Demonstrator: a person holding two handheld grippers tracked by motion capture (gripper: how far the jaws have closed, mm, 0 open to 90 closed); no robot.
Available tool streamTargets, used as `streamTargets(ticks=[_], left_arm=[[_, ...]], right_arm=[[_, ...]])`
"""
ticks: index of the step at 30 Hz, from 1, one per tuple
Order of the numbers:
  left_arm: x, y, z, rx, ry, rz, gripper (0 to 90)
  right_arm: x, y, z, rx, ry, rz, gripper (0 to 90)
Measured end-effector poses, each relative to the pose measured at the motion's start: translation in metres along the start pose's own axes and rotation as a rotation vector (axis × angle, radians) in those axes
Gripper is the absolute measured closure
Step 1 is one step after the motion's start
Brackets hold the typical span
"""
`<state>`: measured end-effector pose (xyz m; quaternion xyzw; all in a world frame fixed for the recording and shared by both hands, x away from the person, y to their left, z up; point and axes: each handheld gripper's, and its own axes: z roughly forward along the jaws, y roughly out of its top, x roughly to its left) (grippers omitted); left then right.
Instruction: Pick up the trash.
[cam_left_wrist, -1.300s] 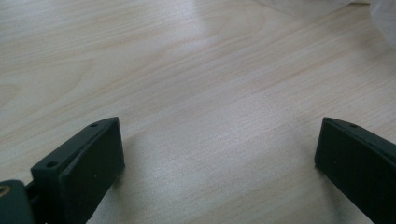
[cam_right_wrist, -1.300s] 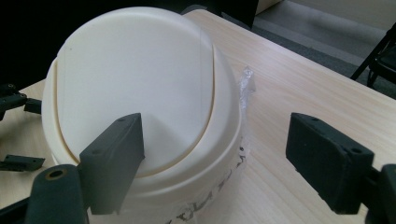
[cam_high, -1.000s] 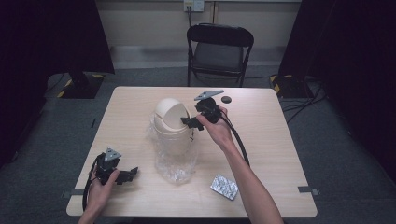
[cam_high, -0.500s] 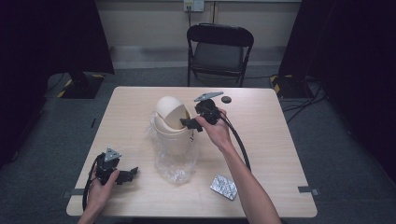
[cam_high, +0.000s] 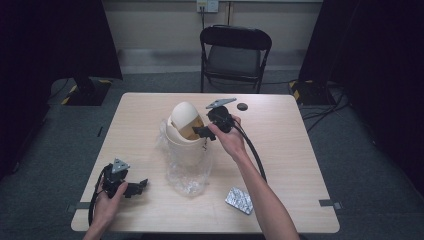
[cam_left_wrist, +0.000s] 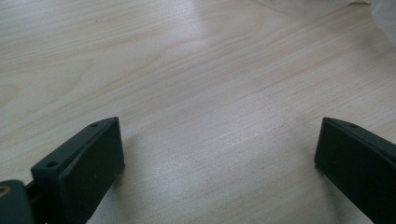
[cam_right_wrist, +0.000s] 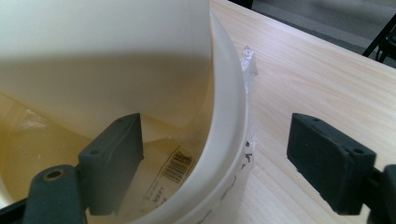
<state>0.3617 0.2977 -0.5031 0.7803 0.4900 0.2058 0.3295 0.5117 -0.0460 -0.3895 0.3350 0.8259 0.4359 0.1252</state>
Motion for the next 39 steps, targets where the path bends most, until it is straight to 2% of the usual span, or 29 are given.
streamTargets(ticks=[2,8,21,25,27,35,39], left_arm=[[0.000,0.000,0.000,0.000,0.000,0.000,0.9],[0.000,0.000,0.000,0.000,0.000,0.000,0.9],[0.000,0.000,0.000,0.000,0.000,0.001,0.9],[0.000,0.000,0.000,0.001,0.000,0.001,0.8],[0.000,0.000,0.000,0.000,-0.001,-0.002,0.8],[0.001,0.000,0.001,0.003,-0.010,0.004,0.0],[0.001,0.000,0.001,0.002,-0.009,0.002,0.0]], right_arm=[[-0.001,-0.001,0.003,0.002,0.001,0.014,17.7],[-0.002,-0.001,0.002,0.003,0.003,0.010,17.7],[-0.003,0.000,-0.027,-0.034,0.038,0.017,19.5],[-0.006,-0.004,-0.038,-0.048,0.009,0.026,17.8],[-0.007,-0.006,-0.041,-0.051,0.012,0.025,17.6],[-0.012,-0.025,-0.065,-0.056,0.009,0.028,18.3],[-0.015,-0.049,-0.083,-0.054,0.006,0.043,20.6]])
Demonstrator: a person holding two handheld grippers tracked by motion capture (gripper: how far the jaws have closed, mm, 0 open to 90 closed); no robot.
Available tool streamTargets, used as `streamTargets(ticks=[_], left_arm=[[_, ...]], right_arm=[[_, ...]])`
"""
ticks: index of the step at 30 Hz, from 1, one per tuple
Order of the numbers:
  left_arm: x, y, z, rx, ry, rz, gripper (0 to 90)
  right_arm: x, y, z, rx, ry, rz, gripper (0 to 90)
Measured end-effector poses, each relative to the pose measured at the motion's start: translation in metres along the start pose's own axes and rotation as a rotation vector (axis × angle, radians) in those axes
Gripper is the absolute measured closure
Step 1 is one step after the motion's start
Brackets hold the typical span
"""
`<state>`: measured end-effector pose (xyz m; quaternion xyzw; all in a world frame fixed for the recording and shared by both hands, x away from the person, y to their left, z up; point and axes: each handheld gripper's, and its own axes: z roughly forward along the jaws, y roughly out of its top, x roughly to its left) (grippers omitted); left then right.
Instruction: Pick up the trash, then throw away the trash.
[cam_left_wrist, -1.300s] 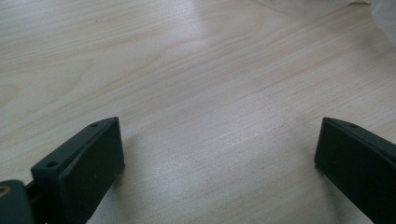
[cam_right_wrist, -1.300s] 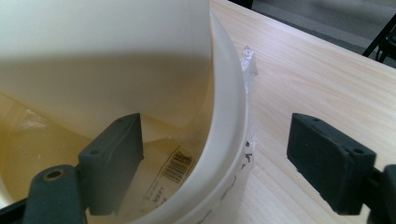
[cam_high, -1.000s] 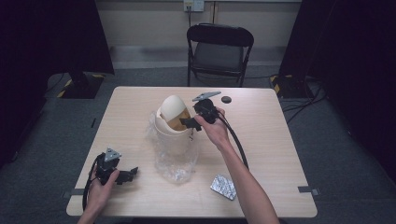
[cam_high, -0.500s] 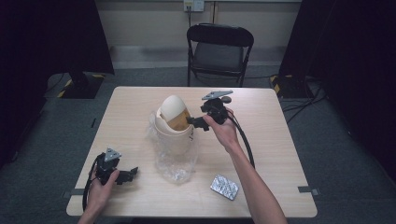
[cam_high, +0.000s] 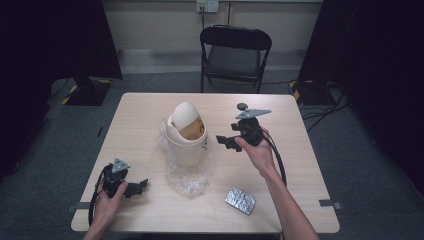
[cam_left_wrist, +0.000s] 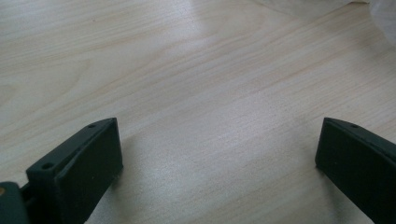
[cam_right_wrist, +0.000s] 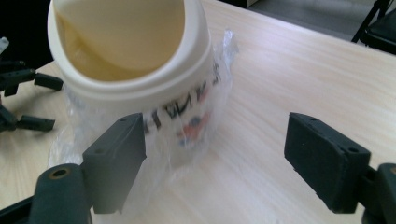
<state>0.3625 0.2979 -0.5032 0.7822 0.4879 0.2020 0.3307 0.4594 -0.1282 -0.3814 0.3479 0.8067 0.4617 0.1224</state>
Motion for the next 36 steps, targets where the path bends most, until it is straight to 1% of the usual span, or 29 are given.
streamTargets(ticks=[1,2,4,5,7,10,12,13,14,15,16,17,18,19,20,21,24,25,26,27,29,30,31,33,35,36], left_arm=[[0.000,0.000,0.000,0.000,0.000,0.000,0.0],[0.000,0.000,0.000,0.000,0.000,0.000,0.0],[0.000,0.000,0.000,0.000,0.000,0.000,0.0],[0.000,0.000,0.000,0.000,0.003,0.002,0.1],[0.000,0.000,0.000,-0.001,0.004,0.001,0.1],[0.000,0.000,0.000,-0.001,0.004,0.001,0.1],[0.000,0.000,0.000,-0.001,0.004,0.001,0.1],[0.000,0.000,0.000,0.000,0.004,0.001,0.1],[0.000,0.000,0.000,0.000,0.004,0.001,0.1],[0.000,0.000,0.000,-0.001,0.003,0.000,0.1],[0.000,0.000,0.000,-0.001,0.003,0.000,0.1],[0.000,0.000,0.000,0.000,0.004,0.001,0.1],[0.000,0.000,0.000,0.000,0.004,0.001,0.1],[0.000,0.000,0.000,0.000,0.003,0.001,0.1],[0.000,0.000,0.000,0.000,0.003,0.001,0.1],[0.000,0.000,0.000,0.000,0.003,0.001,0.1],[0.000,0.000,0.000,0.000,0.003,0.002,0.1],[0.000,0.000,0.000,0.000,0.003,0.001,0.1],[0.000,0.000,0.000,0.000,0.003,0.001,0.1],[0.000,0.000,0.000,0.000,0.001,0.000,0.1],[0.000,0.000,0.000,0.001,-0.001,0.002,0.0],[0.000,0.000,0.000,0.001,-0.001,0.002,0.0],[0.000,0.000,0.000,0.000,0.001,0.000,0.0],[0.000,0.000,0.000,0.000,0.001,0.000,0.0],[0.000,0.000,0.000,0.000,0.001,0.000,0.0],[0.000,0.000,0.000,0.000,0.001,0.000,0.0]], right_arm=[[-0.001,-0.005,-0.004,0.003,-0.004,0.005,20.7],[-0.001,-0.005,-0.004,0.003,-0.004,0.005,20.7],[-0.003,-0.014,-0.011,0.011,-0.011,0.010,20.9],[-0.005,-0.024,-0.018,0.023,-0.024,0.016,22.4],[-0.008,-0.033,-0.024,0.033,-0.037,0.018,23.2],[-0.011,-0.047,-0.034,0.030,-0.040,0.029,23.9],[-0.010,-0.056,-0.041,0.032,-0.046,0.035,23.9],[-0.010,-0.060,-0.043,0.029,-0.042,0.040,23.8],[-0.010,-0.060,-0.043,0.029,-0.042,0.040,23.8],[-0.008,-0.067,-0.048,0.033,-0.050,0.040,23.3],[-0.008,-0.067,-0.048,0.033,-0.050,0.040,23.3],[-0.006,-0.075,-0.052,0.029,-0.043,0.042,23.0],[-0.006,-0.075,-0.052,0.029,-0.043,0.042,23.0],[-0.004,-0.082,-0.055,0.029,-0.033,0.049,22.4],[-0.004,-0.082,-0.055,0.029,-0.033,0.049,22.4],[0.000,-0.090,-0.057,0.033,-0.031,0.048,22.3],[0.003,-0.098,-0.060,0.045,-0.028,0.052,22.3],[0.006,-0.107,-0.062,0.045,-0.021,0.054,22.0],[0.006,-0.107,-0.062,0.045,-0.021,0.054,22.0],[0.009,-0.116,-0.065,0.053,-0.012,0.057,21.0],[0.011,-0.124,-0.067,0.072,-0.009,0.052,20.9],[0.011,-0.124,-0.067,0.072,-0.009,0.052,20.9],[0.013,-0.131,-0.068,0.080,-0.004,0.048,21.7],[0.017,-0.138,-0.069,0.092,0.006,0.050,23.3],[0.023,-0.144,-0.071,0.108,0.014,0.034,25.4],[0.023,-0.144,-0.071,0.108,0.014,0.034,25.4]])
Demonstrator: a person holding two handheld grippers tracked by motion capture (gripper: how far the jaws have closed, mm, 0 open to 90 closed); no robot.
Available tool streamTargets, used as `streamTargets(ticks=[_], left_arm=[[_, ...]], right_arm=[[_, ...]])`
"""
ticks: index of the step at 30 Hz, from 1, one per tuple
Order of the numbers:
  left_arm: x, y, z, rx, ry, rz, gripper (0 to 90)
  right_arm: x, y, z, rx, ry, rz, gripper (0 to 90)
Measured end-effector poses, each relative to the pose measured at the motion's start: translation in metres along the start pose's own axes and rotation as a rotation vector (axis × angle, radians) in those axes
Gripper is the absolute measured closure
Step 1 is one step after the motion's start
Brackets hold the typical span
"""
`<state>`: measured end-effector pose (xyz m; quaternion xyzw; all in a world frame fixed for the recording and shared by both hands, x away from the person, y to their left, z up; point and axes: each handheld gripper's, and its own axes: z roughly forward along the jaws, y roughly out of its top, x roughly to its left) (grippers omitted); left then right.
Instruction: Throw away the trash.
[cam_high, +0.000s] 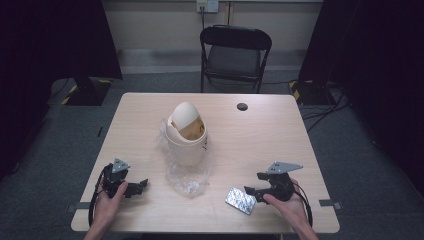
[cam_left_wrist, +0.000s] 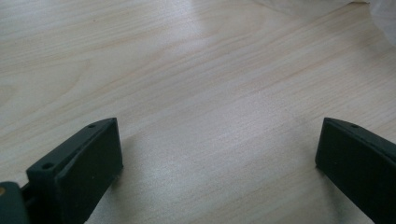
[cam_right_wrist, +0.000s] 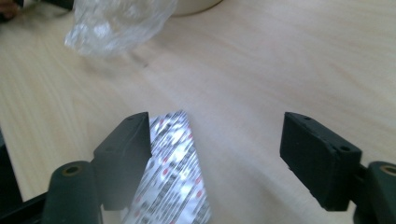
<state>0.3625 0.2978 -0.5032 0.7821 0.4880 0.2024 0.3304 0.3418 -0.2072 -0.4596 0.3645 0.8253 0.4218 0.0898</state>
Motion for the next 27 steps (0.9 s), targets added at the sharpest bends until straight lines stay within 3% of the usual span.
streamTargets(ticks=[6,9,17,20,23,27], left_arm=[[0.000,0.000,0.000,0.000,0.000,-0.001,0.0],[0.000,0.000,0.000,0.000,0.000,0.000,0.0],[0.000,0.000,0.000,0.000,0.000,0.000,0.0],[0.000,0.000,0.000,0.000,0.000,0.000,0.0],[0.000,0.000,0.000,0.000,0.000,0.000,0.0],[0.000,0.000,0.000,0.000,0.000,0.000,0.0]], right_arm=[[0.014,-0.018,0.003,0.033,0.035,-0.026,27.2],[0.019,-0.030,0.012,0.079,0.059,-0.037,24.5],[0.028,-0.035,0.018,0.080,0.059,-0.088,22.5],[0.032,-0.036,0.019,0.084,0.044,-0.113,22.4],[0.031,-0.037,0.018,0.073,0.003,-0.140,32.1],[0.022,-0.036,0.017,0.062,-0.045,-0.105,34.1]])
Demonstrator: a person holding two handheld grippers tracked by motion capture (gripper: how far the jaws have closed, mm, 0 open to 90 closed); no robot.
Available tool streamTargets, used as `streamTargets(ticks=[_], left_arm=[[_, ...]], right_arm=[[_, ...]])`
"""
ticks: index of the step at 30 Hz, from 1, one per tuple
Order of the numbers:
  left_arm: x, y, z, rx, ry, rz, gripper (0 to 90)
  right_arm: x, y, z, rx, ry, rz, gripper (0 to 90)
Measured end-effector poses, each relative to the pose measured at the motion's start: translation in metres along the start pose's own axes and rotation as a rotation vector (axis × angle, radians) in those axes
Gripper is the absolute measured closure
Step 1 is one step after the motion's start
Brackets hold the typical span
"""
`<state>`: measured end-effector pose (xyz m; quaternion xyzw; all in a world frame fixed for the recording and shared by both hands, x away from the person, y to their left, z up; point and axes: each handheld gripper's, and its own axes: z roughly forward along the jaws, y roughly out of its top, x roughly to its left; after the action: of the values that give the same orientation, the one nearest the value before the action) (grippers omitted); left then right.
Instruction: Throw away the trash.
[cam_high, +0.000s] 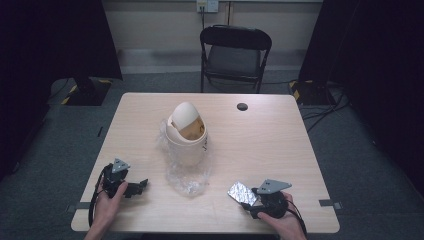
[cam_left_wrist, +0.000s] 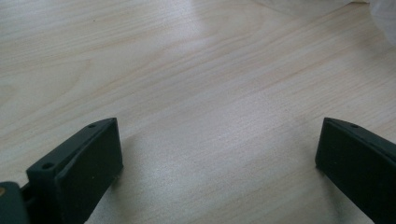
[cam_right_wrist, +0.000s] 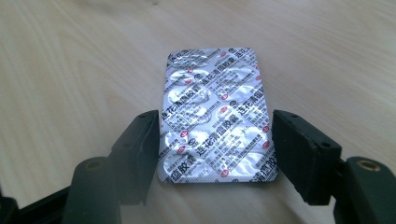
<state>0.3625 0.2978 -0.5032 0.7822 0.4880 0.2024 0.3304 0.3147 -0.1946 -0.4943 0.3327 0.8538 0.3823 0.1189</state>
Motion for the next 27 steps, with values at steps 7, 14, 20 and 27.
streamTargets(ticks=[7,14,20,27], left_arm=[[0.0000,0.0000,0.0000,0.000,0.000,0.000,0.0],[0.0000,0.0000,0.0000,0.000,0.001,0.000,0.1],[-0.0001,0.0000,0.0000,0.000,0.000,0.000,0.0],[0.0000,0.0000,-0.0001,0.000,0.003,0.001,0.0]], right_arm=[[-0.0066,-0.0014,-0.0001,-0.014,-0.026,0.032,30.9],[0.0005,-0.0018,0.0031,-0.013,-0.067,-0.002,30.1],[-0.0048,0.0015,0.0040,-0.011,-0.074,0.015,34.2],[-0.0080,0.0029,0.0033,-0.012,-0.055,0.050,34.3]])
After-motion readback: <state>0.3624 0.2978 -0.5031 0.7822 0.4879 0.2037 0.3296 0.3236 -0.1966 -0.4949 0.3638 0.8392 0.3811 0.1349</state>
